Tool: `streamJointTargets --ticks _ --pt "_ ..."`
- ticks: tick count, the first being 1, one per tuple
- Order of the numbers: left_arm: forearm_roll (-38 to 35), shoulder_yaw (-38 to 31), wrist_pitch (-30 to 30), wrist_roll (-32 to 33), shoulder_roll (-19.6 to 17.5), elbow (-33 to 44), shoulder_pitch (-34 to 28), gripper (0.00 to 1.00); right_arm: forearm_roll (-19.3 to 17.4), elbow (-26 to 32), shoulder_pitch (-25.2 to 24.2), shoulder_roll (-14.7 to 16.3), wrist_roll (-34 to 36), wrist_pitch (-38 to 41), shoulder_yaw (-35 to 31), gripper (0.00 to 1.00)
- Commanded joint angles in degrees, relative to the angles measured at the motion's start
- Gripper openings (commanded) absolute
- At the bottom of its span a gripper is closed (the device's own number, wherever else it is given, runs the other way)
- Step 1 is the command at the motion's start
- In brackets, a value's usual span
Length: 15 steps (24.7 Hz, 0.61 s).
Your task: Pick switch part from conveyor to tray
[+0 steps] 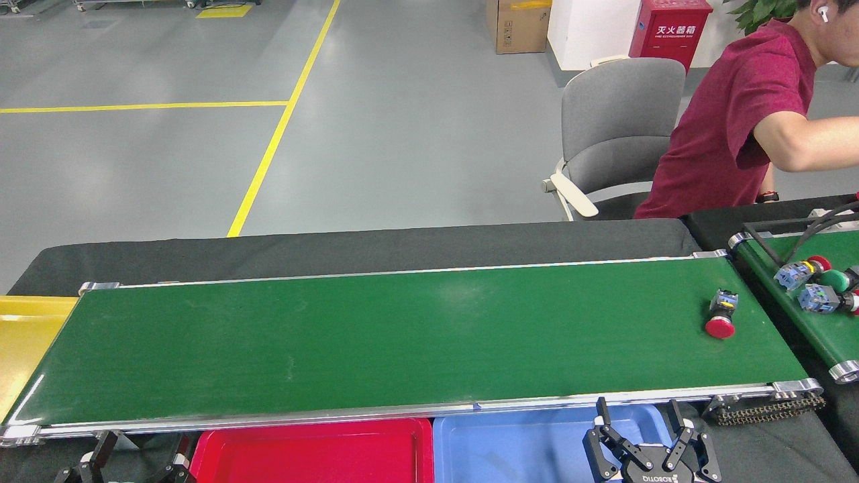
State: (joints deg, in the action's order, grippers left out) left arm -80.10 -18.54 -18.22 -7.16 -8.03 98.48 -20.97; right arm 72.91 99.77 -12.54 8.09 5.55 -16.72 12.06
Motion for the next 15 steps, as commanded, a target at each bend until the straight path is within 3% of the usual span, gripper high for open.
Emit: streamJointTargets --ticks 1,5,15 --pt "-0.14 -0.09 0.03 -0.14 -0.67 0.48 0.23 1.0 -0.49 0.34 1.64 -0.18 -4.41 -0.24 -1.43 0.99" --pt "-0.14 -0.01 0.03 -0.14 -0.67 0.48 0.23 1.0 -2.51 -2.38 6.3 -0.18 -11.26 -0.24 -4.42 0.99" --pt "-0.14 0.34 0.03 -0.14 -0.67 0.48 0.4 1.0 -3.48 -27.78 26.95 0.26 -12.84 -5.34 -6.0 0.99"
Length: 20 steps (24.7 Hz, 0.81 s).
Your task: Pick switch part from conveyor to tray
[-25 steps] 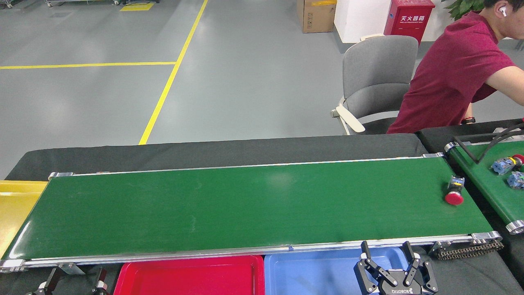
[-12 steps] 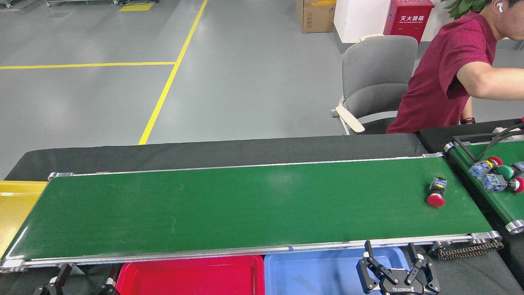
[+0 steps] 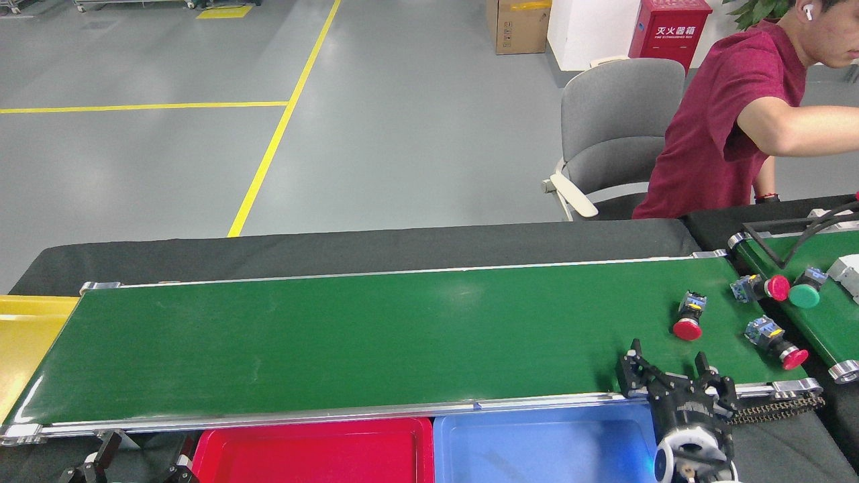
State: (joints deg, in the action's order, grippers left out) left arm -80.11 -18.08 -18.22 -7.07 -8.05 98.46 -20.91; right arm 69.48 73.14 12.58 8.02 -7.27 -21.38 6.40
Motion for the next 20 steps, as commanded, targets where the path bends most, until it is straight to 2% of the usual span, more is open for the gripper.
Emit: streamJointTargets --ticks 1,5,7,9,14,16,18,20 --pt "-0.14 -0.11 0.03 -0.23 -0.74 0.51 0.35 1.0 -0.05 -3.53 3.67 0.42 0.06 -0.68 -0.34 0.99" --pt "-0.23 -0.03 0.03 -0.23 -0.74 0.51 0.52 1.0 -0.05 -13.29 10.35 0.5 0.15 -0.6 -0.08 0.97" --pt "-0.23 -0.11 0.03 -0.23 -0.74 0.51 0.52 1.0 -0.13 -14.78 11.76 0.5 -0.02 -0.51 0.01 0.84" --pt "-0.23 -0.11 0.03 -0.23 -0.65 0.51 0.44 1.0 -0.13 -14.6 11.85 0.42 -0.9 -0.25 0.28 0.56" --pt "-0.23 -0.11 0.03 -0.23 -0.56 0.51 0.44 1.0 -0.49 -12.32 11.59 0.15 -5.56 4.06 0.45 0.26" --pt "-0.23 -0.11 0.03 -0.23 -0.48 0.51 0.26 1.0 -2.68 -10.39 11.15 0.06 -8.37 7.66 0.36 0.05" --pt "-0.23 -0.11 0.03 -0.23 -0.39 0.51 0.26 1.0 -5.94 -7.75 9.92 0.24 -9.52 10.3 0.36 0.02" --pt "-0.14 -0.11 0.03 -0.23 -0.39 0.51 0.17 1.0 -6.37 -3.88 8.07 0.42 -9.52 10.92 0.36 0.02"
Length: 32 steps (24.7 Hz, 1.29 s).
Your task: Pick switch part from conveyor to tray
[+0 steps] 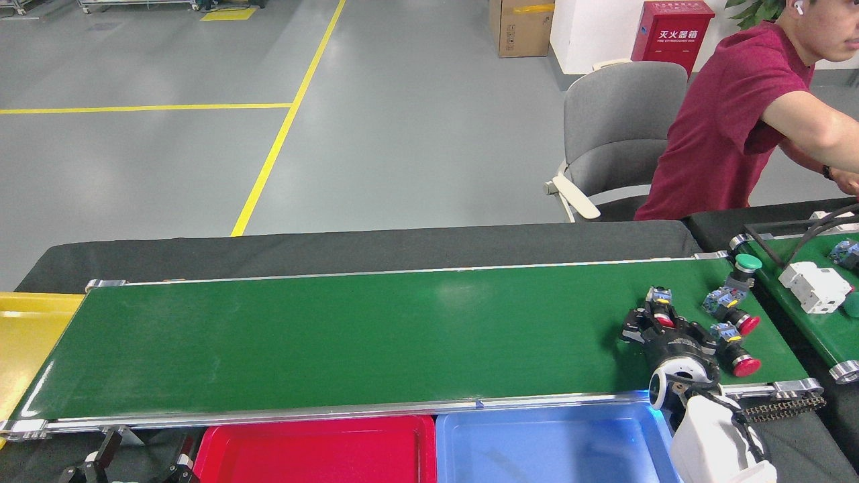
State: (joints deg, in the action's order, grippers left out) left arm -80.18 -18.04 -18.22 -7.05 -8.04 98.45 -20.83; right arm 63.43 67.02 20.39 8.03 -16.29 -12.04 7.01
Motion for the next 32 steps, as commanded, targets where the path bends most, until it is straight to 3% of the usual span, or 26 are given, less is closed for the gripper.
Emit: streamJointTargets --ticks 1,5,9,11,14,18,20,21,23,24,28,32 --pt "-0.06 -0.16 0.03 -0.25 -0.39 0.51 0.09 1.0 -0.33 3.38 -0.35 0.41 -0.67 1.76 -0.24 0.02" --pt "-0.06 -0.16 0.03 -0.25 -0.22 0.51 0.09 1.0 -0.41 15.94 -8.0 0.85 -2.43 11.08 -0.24 0.02" --pt "-0.06 -0.16 0.03 -0.25 -0.22 0.51 0.09 1.0 -0.68 27.81 -16.52 0.23 -2.96 27.25 -0.24 0.05" --pt "-0.06 -0.16 0.03 -0.25 -0.13 0.51 0.17 1.0 -0.85 29.3 -19.07 -0.82 -2.96 34.19 0.11 0.06" --pt "0.02 -0.16 0.03 -0.25 -0.04 0.51 0.26 1.0 -0.76 29.3 -20.22 -5.04 -2.87 43.6 2.75 0.07" --pt "-0.06 -0.07 0.03 -0.25 -0.04 0.51 0.44 1.0 -0.76 28.86 -20.66 -6.97 -2.96 46.32 10.31 0.12" --pt "-0.06 0.37 0.03 -0.25 -0.13 0.51 0.44 1.0 -0.41 28.42 -20.57 -8.12 -3.22 45.97 14.17 0.25" --pt "-0.06 0.46 0.03 -0.25 -0.13 0.51 0.44 1.0 -0.33 28.34 -20.92 -8.91 -3.22 45.27 15.23 0.43" --pt "-0.06 0.46 0.03 -0.25 -0.13 0.52 0.44 1.0 -0.06 27.81 -21.27 -9.52 -3.22 43.07 16.19 1.0" --pt "0.02 0.46 0.03 -0.25 -0.13 0.6 0.35 1.0 0.03 27.46 -21.27 -9.52 -3.22 42.72 16.55 0.96" --pt "0.02 0.46 0.03 -0.25 -0.13 0.6 0.17 1.0 0.03 27.63 -21.1 -9.79 -3.13 41.84 16.81 0.97" --pt "0.02 0.46 0.03 -0.25 -0.13 0.6 -0.18 1.0 0.03 29.13 -20.74 -9.61 -2.69 36.13 13.91 0.96"
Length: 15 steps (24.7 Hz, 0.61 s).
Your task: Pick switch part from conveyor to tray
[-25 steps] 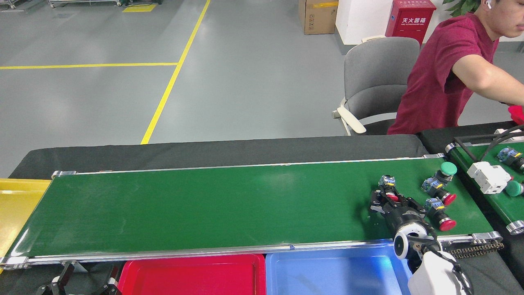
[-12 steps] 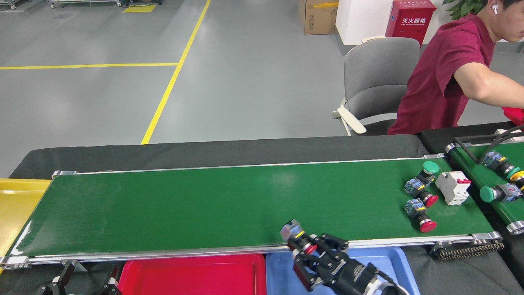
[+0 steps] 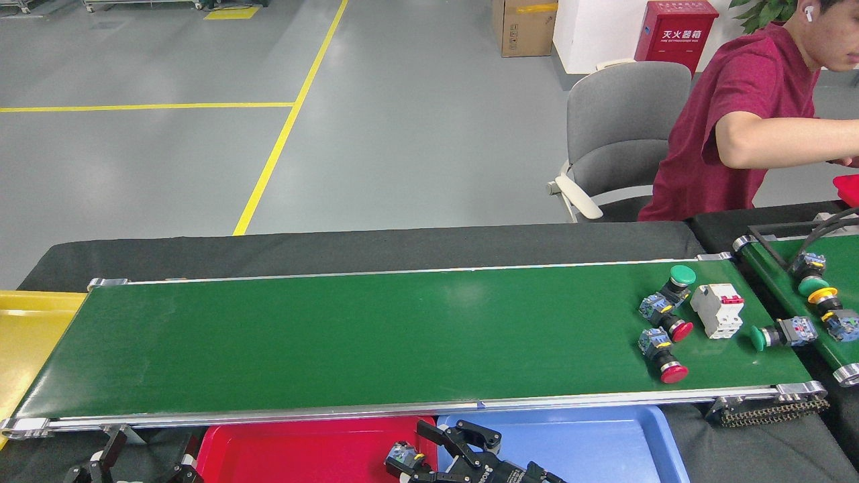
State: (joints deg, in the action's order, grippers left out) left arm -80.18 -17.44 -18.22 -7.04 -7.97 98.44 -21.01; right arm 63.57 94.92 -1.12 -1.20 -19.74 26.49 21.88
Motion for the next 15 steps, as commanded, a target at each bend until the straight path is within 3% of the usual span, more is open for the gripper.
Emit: streamJointTargets --ticks 1,8,12,15 --pt "0.02 -0.14 0.03 -0.25 -0.29 0.61 0.0 1.0 -0.12 1.76 0.77 -0.47 1.2 -4.43 -3.87 0.95" --pt "0.11 -0.14 0.03 -0.25 -0.2 0.88 -0.17 1.0 0.5 2.11 0.68 0.41 10.08 -14.54 -17.58 0.91" --pt "0.11 -0.14 0.03 -0.25 -0.2 0.79 -0.17 1.0 4.28 1.84 -0.28 1.81 15.87 -22.53 -22.76 0.91" --pt "0.11 -0.14 0.03 -0.25 -0.2 0.7 -0.26 1.0 6.12 2.11 -5.03 3.22 22.46 -24.29 -23.2 0.91"
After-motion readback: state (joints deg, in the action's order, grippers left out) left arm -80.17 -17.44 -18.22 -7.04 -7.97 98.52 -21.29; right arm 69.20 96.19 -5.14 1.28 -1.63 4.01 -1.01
